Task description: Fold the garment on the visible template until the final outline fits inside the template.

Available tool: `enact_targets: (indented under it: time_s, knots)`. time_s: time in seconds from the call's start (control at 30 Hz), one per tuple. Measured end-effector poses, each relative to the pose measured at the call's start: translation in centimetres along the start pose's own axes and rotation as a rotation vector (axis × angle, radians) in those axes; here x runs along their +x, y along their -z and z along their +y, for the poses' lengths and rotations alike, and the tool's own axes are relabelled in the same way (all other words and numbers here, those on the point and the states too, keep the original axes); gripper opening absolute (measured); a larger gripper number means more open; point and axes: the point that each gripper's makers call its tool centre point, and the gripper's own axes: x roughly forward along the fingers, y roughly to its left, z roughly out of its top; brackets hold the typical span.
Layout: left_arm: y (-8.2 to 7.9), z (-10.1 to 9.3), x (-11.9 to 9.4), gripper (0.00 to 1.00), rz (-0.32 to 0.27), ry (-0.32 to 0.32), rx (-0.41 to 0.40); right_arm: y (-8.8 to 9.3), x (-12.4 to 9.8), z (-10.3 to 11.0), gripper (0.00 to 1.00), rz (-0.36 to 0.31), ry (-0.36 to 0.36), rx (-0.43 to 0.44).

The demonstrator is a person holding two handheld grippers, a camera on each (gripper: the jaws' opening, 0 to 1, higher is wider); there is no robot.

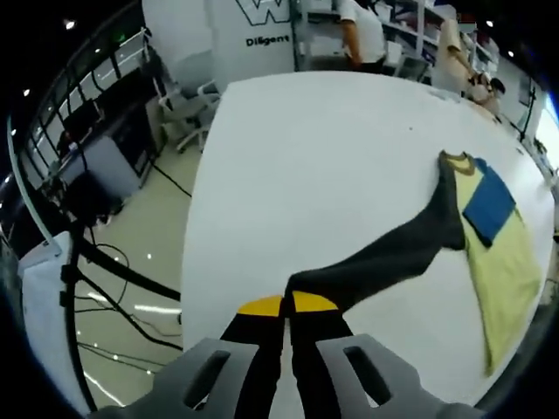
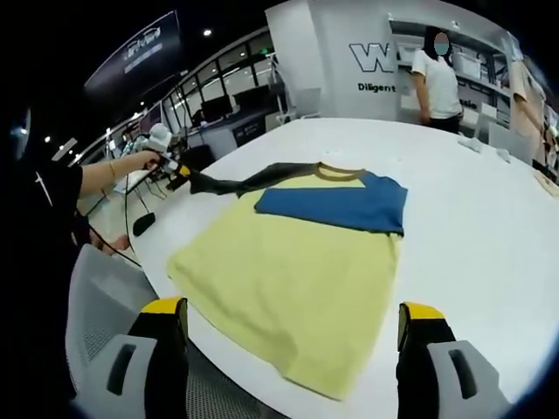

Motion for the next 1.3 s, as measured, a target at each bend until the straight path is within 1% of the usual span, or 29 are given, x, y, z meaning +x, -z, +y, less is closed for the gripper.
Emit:
enact_targets:
  time_s: [0.07, 0.13, 0.17, 0.2, 0.23, 0.27, 0.47, 0.53, 0.57, 0.6, 0.73, 0.77, 0.87, 1.03, 1.07, 1.13, 1.17, 1.2, 1.27, 1.3]
  knots:
    - [-0.1, -0.1, -0.1, 0.0, -0.009, 0.026, -0.007, 0.0, 0.1, 0.1, 0.99, 0.004, -0.002, 0.0]
    - [0.2, -0.1, -0.3, 0.0, 0.004, 0.04, -0.006, 0.0, 0.2, 0.1, 0.99, 0.009, -0.003, -0.003]
    - [0.3, -0.1, -0.3, 0.0, 0.008, 0.042, -0.004, 0.0, 0.2, 0.1, 0.99, 0.011, -0.002, -0.003]
    - [0.6, 0.1, -0.3, 0.0, 0.027, 0.042, 0.011, 0.1, 0.2, 0.0, 0.99, 0.014, 0.0, -0.006]
    - [1.2, 0.3, -0.4, 0.0, 0.062, 0.039, 0.023, 0.0, 0.1, -0.1, 0.99, 0.015, 0.003, -0.008]
    - [1.4, 0.5, -0.4, 0.0, 0.072, 0.034, 0.031, 0.0, 0.1, -0.1, 0.99, 0.015, 0.003, -0.008]
    - [1.6, 0.6, -0.6, 0.0, 0.092, 0.041, 0.07, 0.0, 0.0, -0.2, 0.99, 0.018, 0.009, -0.006]
    - [2.1, 1.0, -0.5, 0.0, 0.116, 0.024, 0.099, 0.1, 0.0, -0.1, 0.99, 0.02, 0.009, -0.004]
    - [2.0, 1.7, -0.3, 0.0, 0.12, -0.008, 0.137, 0.1, 0.0, -0.1, 0.99, 0.021, 0.01, -0.005]
    - [2.1, 1.9, -0.3, 0.0, 0.126, -0.015, 0.155, 0.1, 0.0, -0.1, 0.99, 0.023, 0.01, -0.006]
    - [2.3, 1.9, 0.1, 0.0, 0.138, -0.026, 0.168, 0.1, 0.0, -0.1, 0.99, 0.023, 0.012, -0.006]
    - [2.2, 2.0, 0.1, 0.0, 0.135, -0.032, 0.183, 0.1, 0.0, -0.1, 0.99, 0.023, 0.013, -0.007]
    - [1.9, 2.5, 0.5, 0.01, 0.121, -0.072, 0.218, 0.1, 0.0, -0.2, 0.99, 0.025, 0.016, -0.005]
    - [2.1, 2.9, 1.3, 0.04, 0.131, -0.108, 0.232, 0.0, 0.0, -0.2, 0.99, 0.021, 0.016, -0.003]
    - [2.2, 3.2, 1.2, 0.06, 0.135, -0.126, 0.234, 0.0, 0.0, -0.2, 0.99, 0.019, 0.017, -0.003]
    - [2.3, 3.6, 1.1, 0.16, 0.135, -0.144, 0.226, 0.0, 0.0, -0.2, 0.99, 0.019, 0.018, -0.003]
    - [2.4, 3.7, 1.0, 0.22, 0.129, -0.144, 0.209, 0.0, -0.1, -0.2, 0.99, 0.018, 0.018, -0.003]
    - [2.4, 3.6, 1.0, 0.3, 0.119, -0.133, 0.18, 0.0, -0.1, -0.3, 0.99, 0.017, 0.018, 0.0]
    - [2.5, 3.1, 0.7, 0.37, 0.086, -0.095, 0.088, 0.1, -0.1, -0.3, 0.99, 0.02, 0.021, 0.0]
    - [2.5, 3.0, 0.5, 0.4, 0.073, -0.084, 0.058, 0.1, -0.1, -0.3, 0.99, 0.021, 0.021, -0.001]
